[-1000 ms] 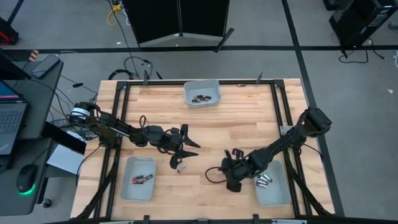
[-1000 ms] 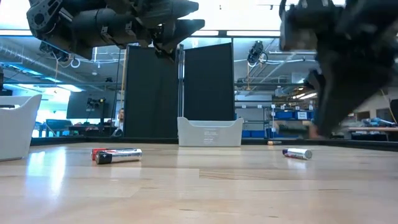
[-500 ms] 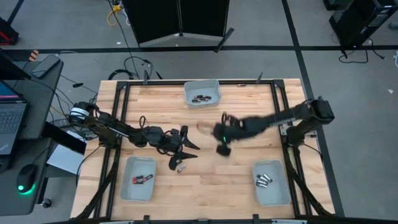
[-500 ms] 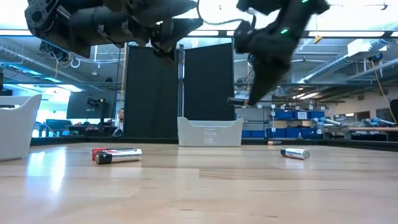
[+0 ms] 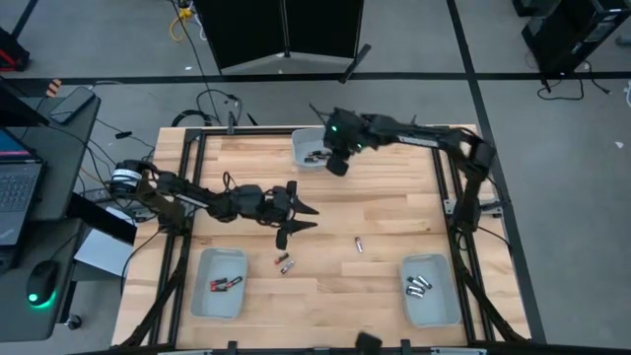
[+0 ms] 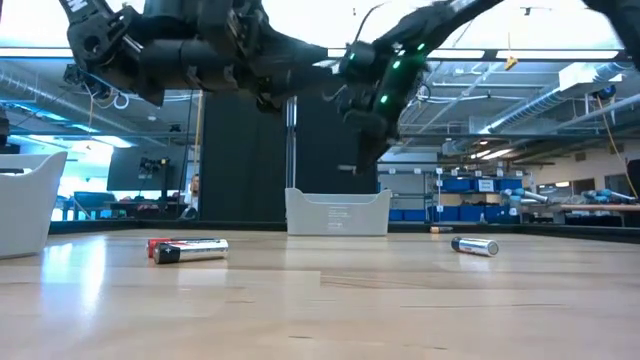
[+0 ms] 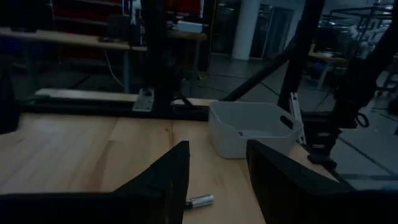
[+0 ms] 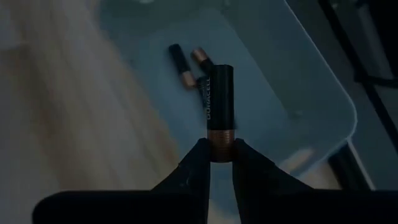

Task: Sort batteries
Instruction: Put the copper battery into the top gray bin

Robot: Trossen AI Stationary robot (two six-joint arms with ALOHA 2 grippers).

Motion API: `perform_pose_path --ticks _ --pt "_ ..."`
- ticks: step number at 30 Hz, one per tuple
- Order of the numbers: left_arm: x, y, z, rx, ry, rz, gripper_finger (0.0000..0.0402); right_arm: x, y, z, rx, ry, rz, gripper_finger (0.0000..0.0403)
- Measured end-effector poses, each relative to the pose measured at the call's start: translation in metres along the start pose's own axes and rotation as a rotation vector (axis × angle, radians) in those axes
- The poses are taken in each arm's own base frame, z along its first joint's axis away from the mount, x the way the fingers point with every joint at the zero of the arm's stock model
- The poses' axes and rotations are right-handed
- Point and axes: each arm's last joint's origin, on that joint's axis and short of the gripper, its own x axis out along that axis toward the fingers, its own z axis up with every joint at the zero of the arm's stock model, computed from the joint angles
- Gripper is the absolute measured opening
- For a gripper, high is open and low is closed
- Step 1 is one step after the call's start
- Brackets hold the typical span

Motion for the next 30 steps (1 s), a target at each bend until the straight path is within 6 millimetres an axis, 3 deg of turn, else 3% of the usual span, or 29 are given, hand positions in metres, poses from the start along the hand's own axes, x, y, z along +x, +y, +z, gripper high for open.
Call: perform_pose_path --ticks 7,15,30 --pt "-0.002 0.016 -0.001 -0.021 0.030 0.023 0.0168 0.043 -0.037 0.023 -0.019 0.081 0.045 0.0054" --pt "-0.003 0.018 -0.001 -0.016 0.033 0.024 0.0168 0.085 -0.060 0.018 -0.026 0.168 0.081 0.0054" --pt "-0.003 0.018 -0.006 -0.028 0.078 0.032 0.0168 0.096 -0.065 0.012 -0.013 0.184 0.111 0.0054"
